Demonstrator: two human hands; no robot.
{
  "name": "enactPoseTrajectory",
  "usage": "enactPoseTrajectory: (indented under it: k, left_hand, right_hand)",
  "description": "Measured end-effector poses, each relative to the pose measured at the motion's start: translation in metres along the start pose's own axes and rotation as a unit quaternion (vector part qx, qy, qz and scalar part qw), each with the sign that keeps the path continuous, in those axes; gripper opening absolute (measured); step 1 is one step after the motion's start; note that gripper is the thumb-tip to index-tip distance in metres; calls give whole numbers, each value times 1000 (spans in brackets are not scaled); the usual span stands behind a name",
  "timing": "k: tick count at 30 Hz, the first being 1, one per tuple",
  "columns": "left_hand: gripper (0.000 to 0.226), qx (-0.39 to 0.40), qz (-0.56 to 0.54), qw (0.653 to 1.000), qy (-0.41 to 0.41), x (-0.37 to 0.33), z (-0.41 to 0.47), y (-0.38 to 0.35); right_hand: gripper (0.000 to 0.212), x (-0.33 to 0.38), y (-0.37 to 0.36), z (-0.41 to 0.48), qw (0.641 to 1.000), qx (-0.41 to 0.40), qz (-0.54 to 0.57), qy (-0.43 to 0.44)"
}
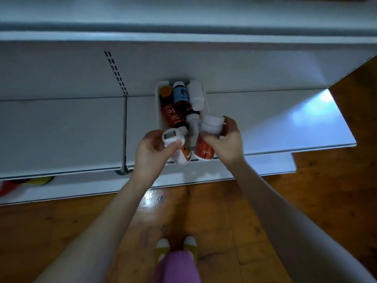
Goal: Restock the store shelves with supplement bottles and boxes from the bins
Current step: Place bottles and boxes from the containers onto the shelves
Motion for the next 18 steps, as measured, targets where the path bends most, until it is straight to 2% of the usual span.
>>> enactPoseTrajectory:
  k: [2,5,11,16,18]
  left_hand:
    - [29,26,-38,999,23,-11,-21,2]
    - [23,63,-75,994,39,-29,-55,7]
    - [25,128,-80,988,30,-81,-103,18]
    - [21,165,-92,982,-12,-131,-125,28]
    - [21,171,-101,980,-21,-151,-132,31]
  right_hand:
    - [62,9,15,-22,1000,8,-13,-27]
    - [49,35,38,-58,999,35,-21,-11]
    - [49,99,78,-115,995,58,48,-60]
    - [64,156,106,-146,996,27,84,-33]
    - [58,180,122,-156,996,25,81,-4]
Point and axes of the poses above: each hand's wrist, its own z-axis towards the middle knuckle, its own y-axis out of the back of the hand, x = y × z, the point moved 1 cm from there along z, towards the middle knuckle, and after that the axes turned 11 degrees about z, right-handed, at the moved point
